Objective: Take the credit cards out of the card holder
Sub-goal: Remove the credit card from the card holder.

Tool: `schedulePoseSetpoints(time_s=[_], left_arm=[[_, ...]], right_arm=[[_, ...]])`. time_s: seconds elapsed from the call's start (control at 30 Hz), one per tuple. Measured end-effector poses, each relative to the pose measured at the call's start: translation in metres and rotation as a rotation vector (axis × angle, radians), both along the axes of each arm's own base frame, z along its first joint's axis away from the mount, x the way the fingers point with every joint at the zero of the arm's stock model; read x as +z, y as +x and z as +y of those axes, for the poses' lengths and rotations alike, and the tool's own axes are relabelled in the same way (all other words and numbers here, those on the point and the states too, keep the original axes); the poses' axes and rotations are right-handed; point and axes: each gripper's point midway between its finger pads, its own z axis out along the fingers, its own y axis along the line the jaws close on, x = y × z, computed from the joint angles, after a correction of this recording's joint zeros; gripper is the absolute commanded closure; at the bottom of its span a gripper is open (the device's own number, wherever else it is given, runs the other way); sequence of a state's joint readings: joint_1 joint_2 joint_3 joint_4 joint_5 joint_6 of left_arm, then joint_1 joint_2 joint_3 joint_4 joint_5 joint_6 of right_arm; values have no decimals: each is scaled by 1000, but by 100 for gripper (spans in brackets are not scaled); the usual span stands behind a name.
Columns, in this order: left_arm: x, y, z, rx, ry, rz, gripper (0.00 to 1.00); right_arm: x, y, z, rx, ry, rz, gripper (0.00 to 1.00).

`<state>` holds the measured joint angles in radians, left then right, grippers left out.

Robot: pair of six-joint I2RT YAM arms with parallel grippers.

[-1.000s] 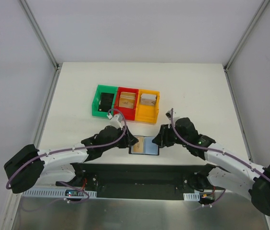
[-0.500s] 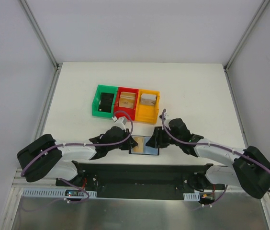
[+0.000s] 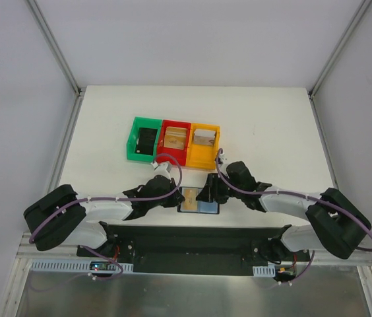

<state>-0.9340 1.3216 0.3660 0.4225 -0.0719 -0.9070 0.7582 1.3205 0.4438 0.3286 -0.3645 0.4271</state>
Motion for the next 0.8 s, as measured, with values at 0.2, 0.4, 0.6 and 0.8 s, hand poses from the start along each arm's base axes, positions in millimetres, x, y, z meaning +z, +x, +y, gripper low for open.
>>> schedulePoseSetpoints(time_s=[0.2,0.4,0.6,0.8], left_arm=[[-5,2,6,20,26,6,98],[-7,2,6,20,31,10,98],[-8,2,5,19,27,9,99],[-8,3,3,22,20,9,100]], right_arm=[[-5,2,5,-6,7,24,48],[-7,4,8,-17,14,42,47],[-10,7,12,-34,27,61,46],[-7,11,18,-56,61,70,47]])
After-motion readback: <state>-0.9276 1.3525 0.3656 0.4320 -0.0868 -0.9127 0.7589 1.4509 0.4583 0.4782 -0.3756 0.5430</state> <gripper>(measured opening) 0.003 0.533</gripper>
